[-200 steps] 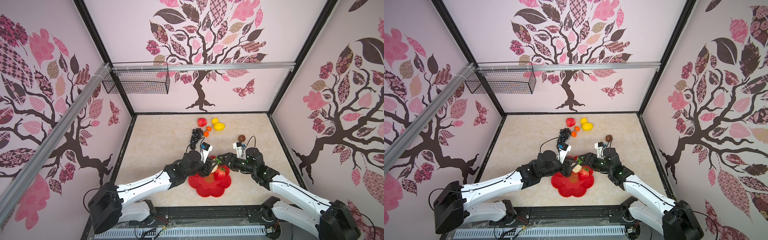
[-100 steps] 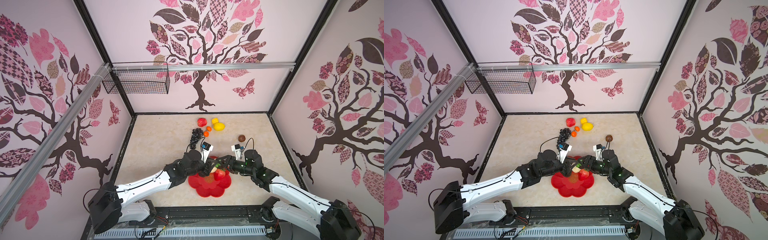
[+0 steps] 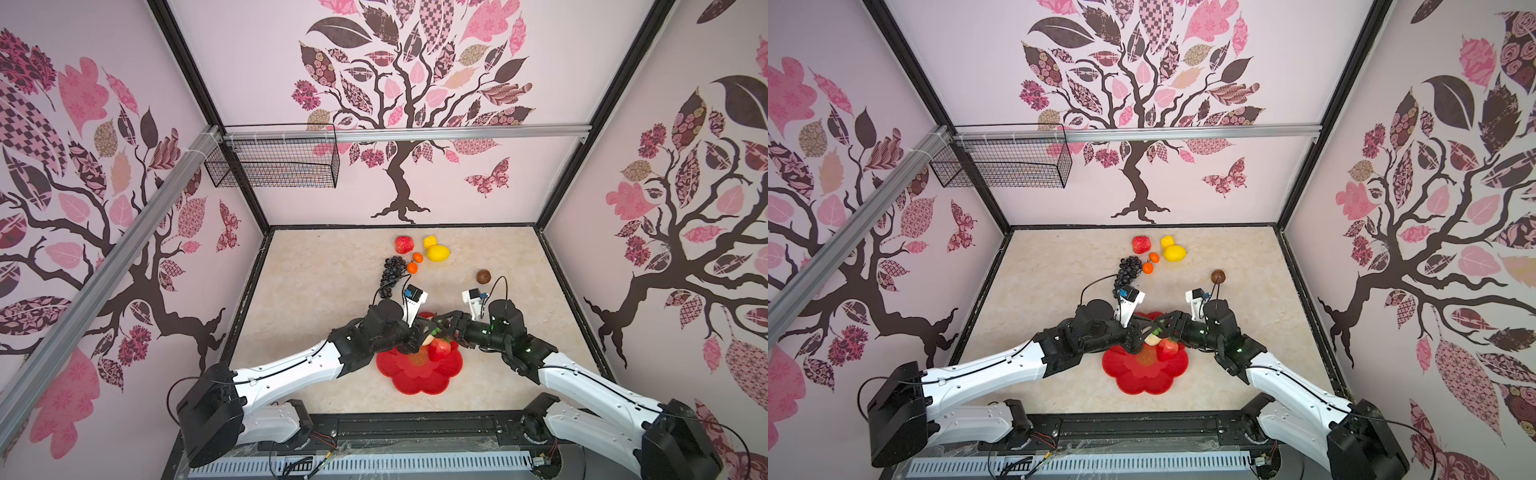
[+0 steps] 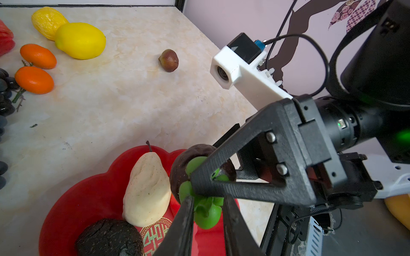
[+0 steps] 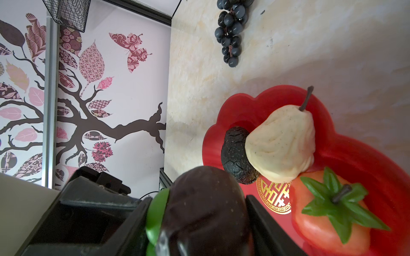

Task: Arrange fruit in a fruit bowl
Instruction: Place the fruit in the fruit bowl.

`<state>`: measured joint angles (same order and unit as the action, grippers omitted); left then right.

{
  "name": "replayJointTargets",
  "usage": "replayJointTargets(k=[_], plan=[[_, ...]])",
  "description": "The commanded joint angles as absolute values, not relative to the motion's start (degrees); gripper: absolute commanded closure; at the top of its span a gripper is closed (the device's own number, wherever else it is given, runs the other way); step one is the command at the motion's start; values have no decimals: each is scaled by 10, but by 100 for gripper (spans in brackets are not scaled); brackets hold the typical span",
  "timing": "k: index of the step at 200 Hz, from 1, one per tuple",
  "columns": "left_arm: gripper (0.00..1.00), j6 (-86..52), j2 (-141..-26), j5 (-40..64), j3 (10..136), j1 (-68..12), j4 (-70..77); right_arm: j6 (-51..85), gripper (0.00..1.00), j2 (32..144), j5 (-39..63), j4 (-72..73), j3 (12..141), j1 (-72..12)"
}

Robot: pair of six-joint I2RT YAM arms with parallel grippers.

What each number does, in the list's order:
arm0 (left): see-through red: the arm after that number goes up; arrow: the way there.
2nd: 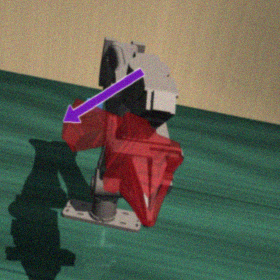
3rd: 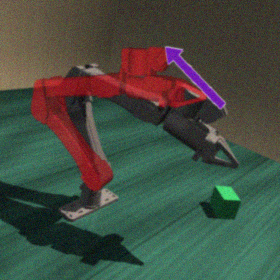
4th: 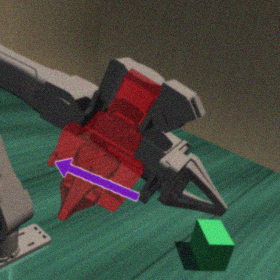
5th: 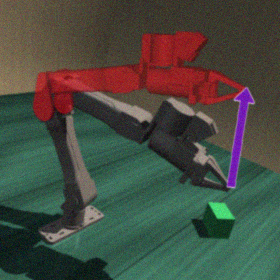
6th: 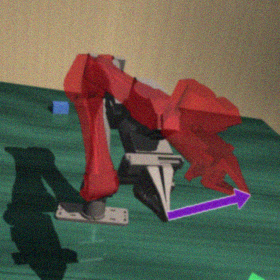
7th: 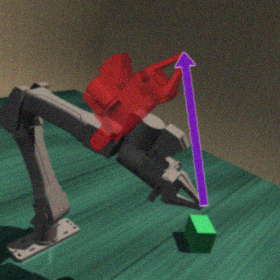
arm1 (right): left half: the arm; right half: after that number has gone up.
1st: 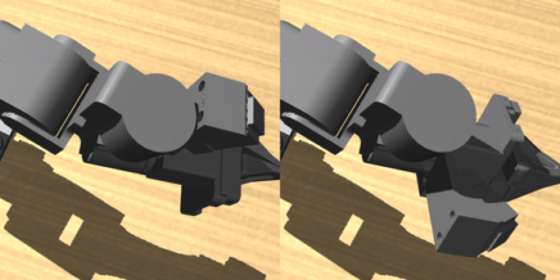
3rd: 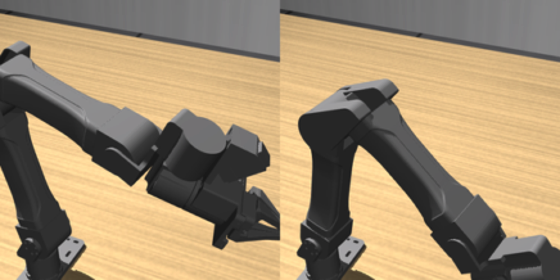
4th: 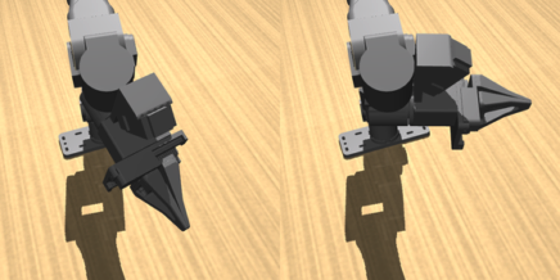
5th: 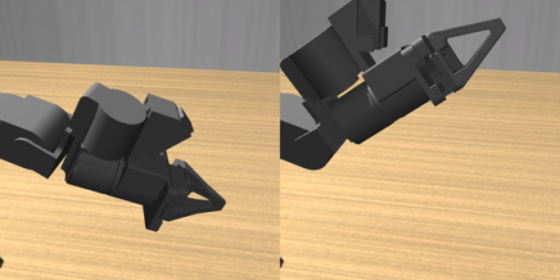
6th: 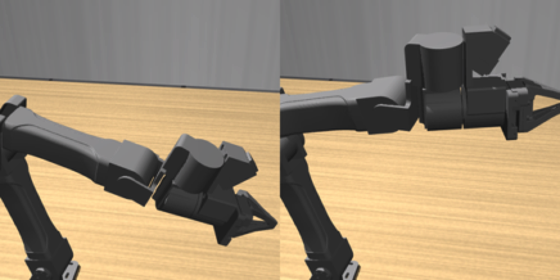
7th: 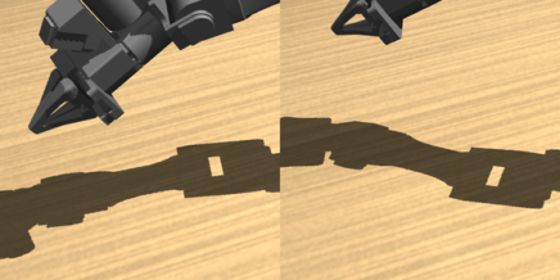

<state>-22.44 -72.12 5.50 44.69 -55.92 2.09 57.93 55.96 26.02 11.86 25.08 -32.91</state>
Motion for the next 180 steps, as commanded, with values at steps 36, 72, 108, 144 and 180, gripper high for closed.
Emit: replayJointTargets(k=[36,72,108,144,180], plan=[[80,-219,-735,65,475,-561,31,583,35,556,269,135,259,-336],[87,-219,-732,66,473,-561,31,583,34,556,267,136,258,-337],[92,-222,-732,69,471,-561,31,581,30,556,265,136,257,-338],[95,-221,-729,73,468,-561,30,573,22,550,248,124,256,-338],[96,-221,-713,69,446,-561,24,535,7,520,175,62,271,-336]])
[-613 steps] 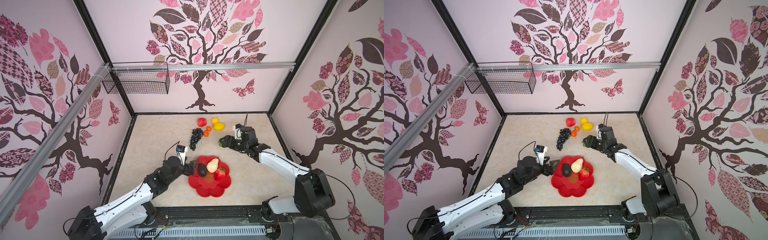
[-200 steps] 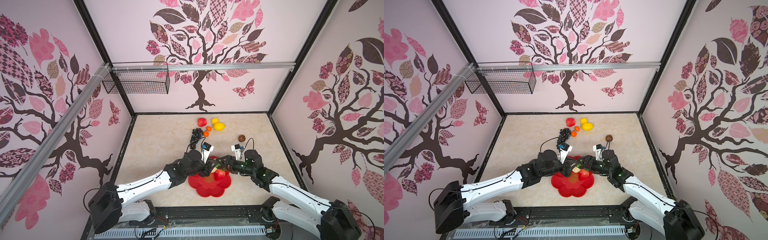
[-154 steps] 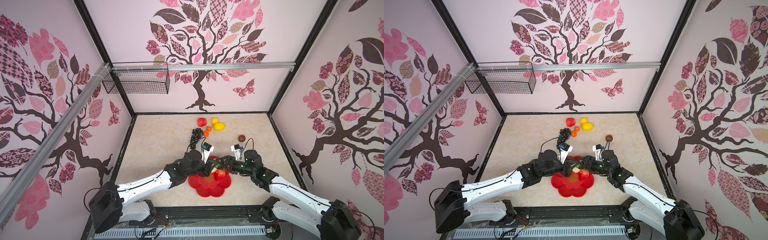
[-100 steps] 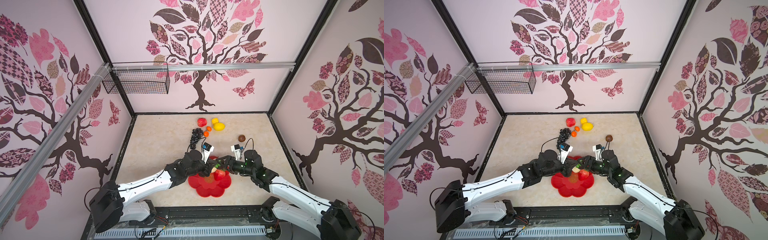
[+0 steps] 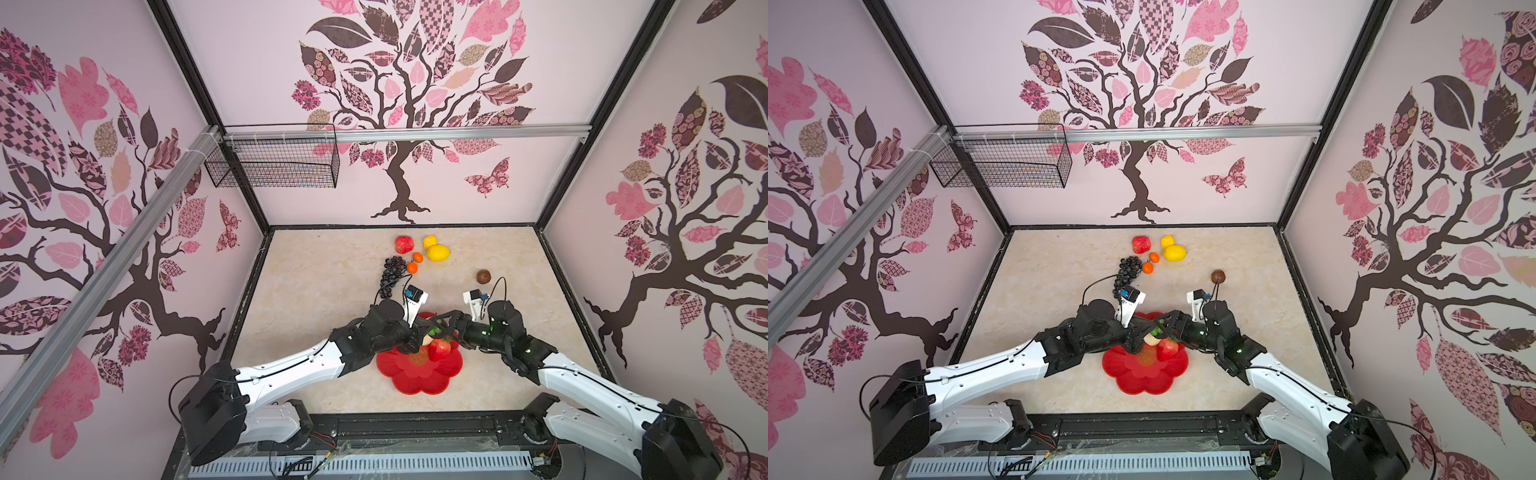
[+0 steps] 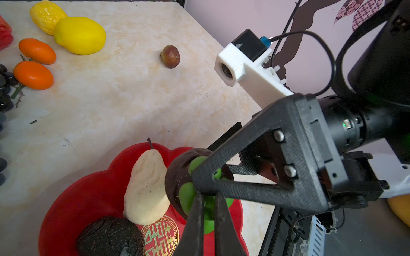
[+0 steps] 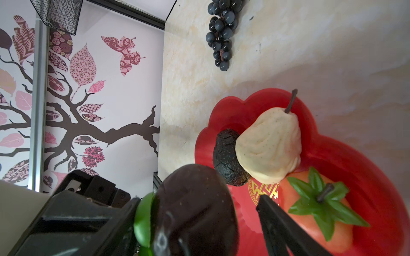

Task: Arrange fruit in a fruit bowl
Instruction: Place the fruit in the fruit bowl.

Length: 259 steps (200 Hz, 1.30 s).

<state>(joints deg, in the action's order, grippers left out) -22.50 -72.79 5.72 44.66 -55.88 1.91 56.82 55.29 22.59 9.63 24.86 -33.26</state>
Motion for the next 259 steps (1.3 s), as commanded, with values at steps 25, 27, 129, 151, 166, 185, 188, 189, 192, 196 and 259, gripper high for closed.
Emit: replayJointTargets(k=[25,27,129,151,166,185,188,189,192,196,259], plan=[[96,-214,-696,69,437,-561,-18,483,1,487,124,-3,293,-316],[97,-214,-694,69,436,-561,-22,478,1,486,119,-8,294,-315],[98,-263,-613,41,435,-561,-284,271,0,404,-141,-101,274,-290],[99,-275,-625,49,432,-561,-295,275,0,406,-145,-93,261,-290],[99,-282,-639,55,430,-561,-294,283,0,409,-136,-87,255,-290],[99,-287,-658,59,430,-561,-294,288,0,412,-129,-85,253,-290],[99,-287,-662,60,431,-561,-295,289,0,412,-129,-86,253,-290],[99,-287,-663,61,431,-561,-295,289,0,412,-129,-86,253,-290],[99,-287,-665,62,431,-561,-296,289,0,412,-127,-86,253,-290],[99,-288,-668,62,432,-561,-298,289,0,412,-126,-87,253,-290],[99,-298,-710,55,425,-561,-278,296,0,416,-116,-84,248,-290]])
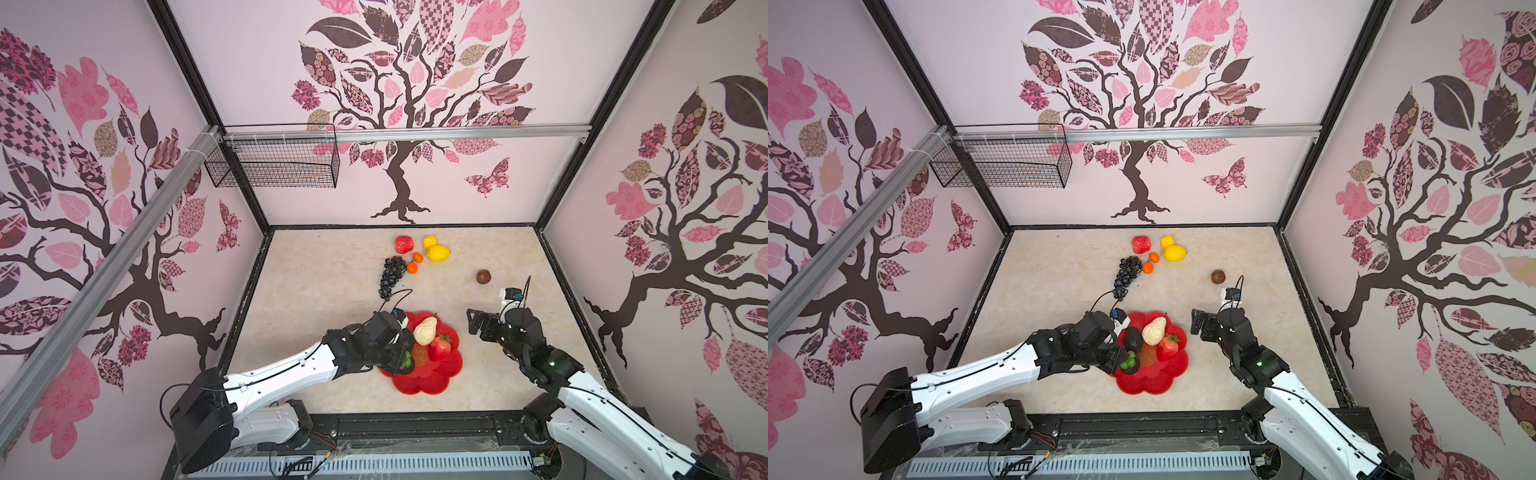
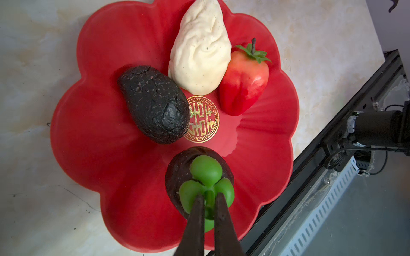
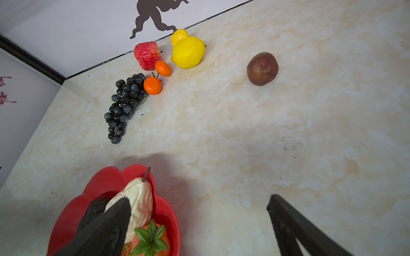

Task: Arrange fruit in a fruit bowl
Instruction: Place the fruit in the fruit bowl.

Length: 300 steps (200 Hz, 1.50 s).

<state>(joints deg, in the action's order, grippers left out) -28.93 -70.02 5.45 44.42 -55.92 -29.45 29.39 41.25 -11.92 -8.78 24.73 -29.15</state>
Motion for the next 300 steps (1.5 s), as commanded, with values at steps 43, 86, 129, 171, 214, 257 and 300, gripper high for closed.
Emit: replayJointTargets(k=[43,86,129,171,214,257,300], plan=[[99,-307,-726,47,421,-561,-265,294,0,424,-112,-84,252,-290],[99,-311,-740,42,416,-561,-243,297,0,431,-105,-81,256,-290],[93,-308,-762,44,424,-561,-244,298,0,428,-105,-83,255,-290],[86,-306,-764,40,425,-561,-248,298,0,421,-110,-90,254,-290],[76,-305,-750,35,429,-561,-254,301,0,421,-108,-90,255,-290],[72,-307,-740,34,433,-561,-254,300,0,421,-107,-91,256,-290],[65,-307,-726,28,437,-561,-257,300,0,422,-104,-93,259,-290]])
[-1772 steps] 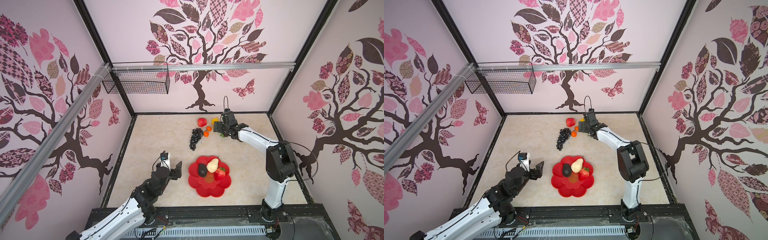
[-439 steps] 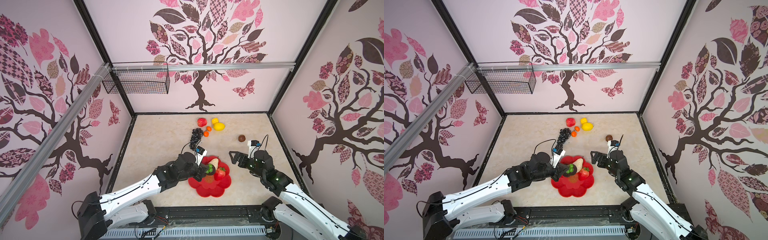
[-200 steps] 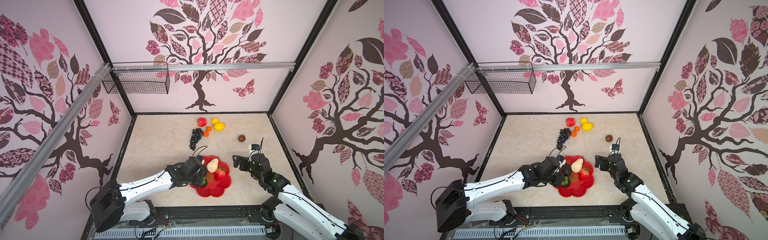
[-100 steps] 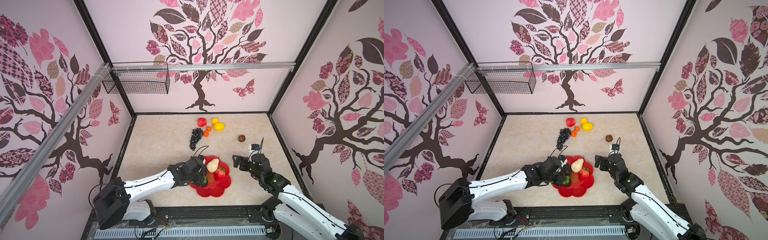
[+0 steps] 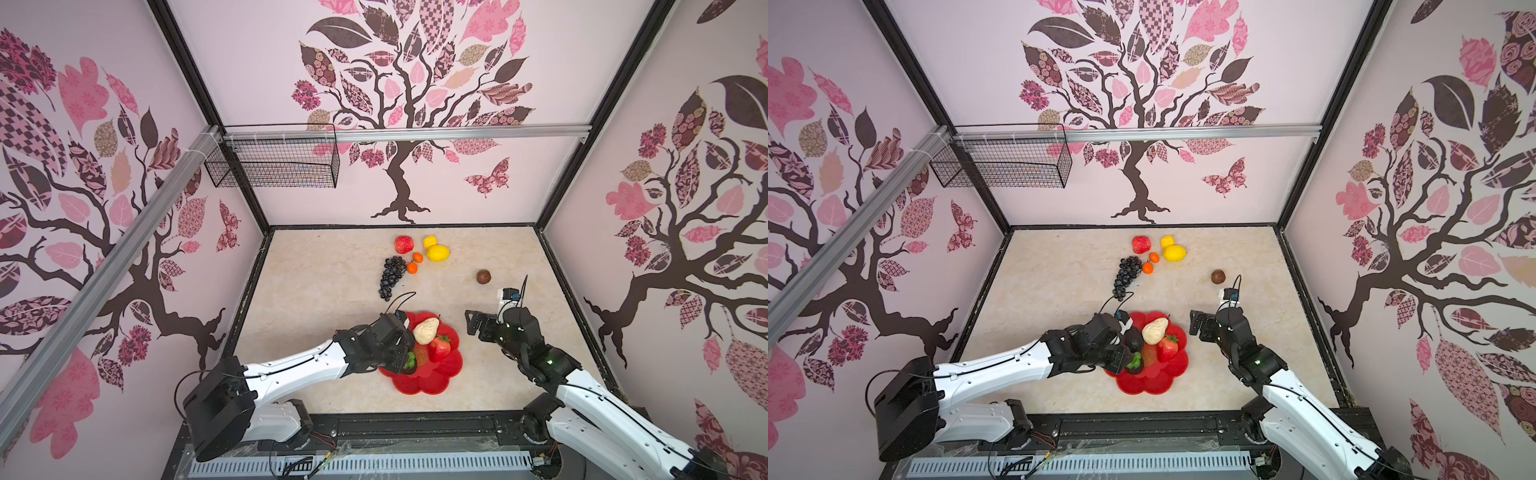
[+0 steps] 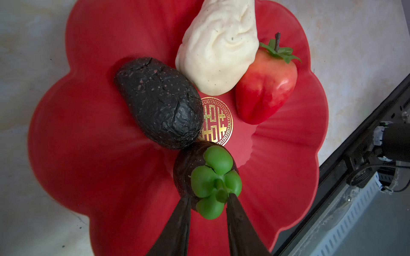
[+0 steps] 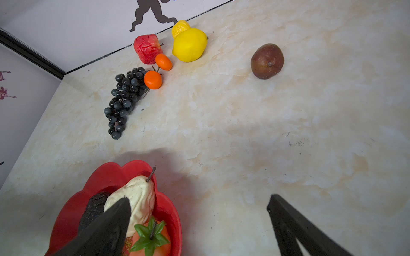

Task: Arrange fruit in a fruit bowl
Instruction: Place the fruit in the fruit bowl, then pick up the fruit from the top-center of the table.

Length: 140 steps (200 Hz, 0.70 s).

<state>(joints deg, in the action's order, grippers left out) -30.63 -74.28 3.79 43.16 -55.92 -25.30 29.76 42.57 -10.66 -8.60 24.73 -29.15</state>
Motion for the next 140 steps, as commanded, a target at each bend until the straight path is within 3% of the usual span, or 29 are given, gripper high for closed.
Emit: replayJointTargets(k=[1,77,118,140], plan=[[65,-308,-726,28,437,-561,-257,300,0,422,-104,-93,259,-290],[55,-285,-623,-60,429,-558,-241,282,0,457,-101,-99,297,-287],[50,-281,-525,-136,378,-524,-204,303,0,523,-24,-92,355,-243],[39,-290,-468,-156,305,-481,-135,306,0,588,-29,-87,395,-241]])
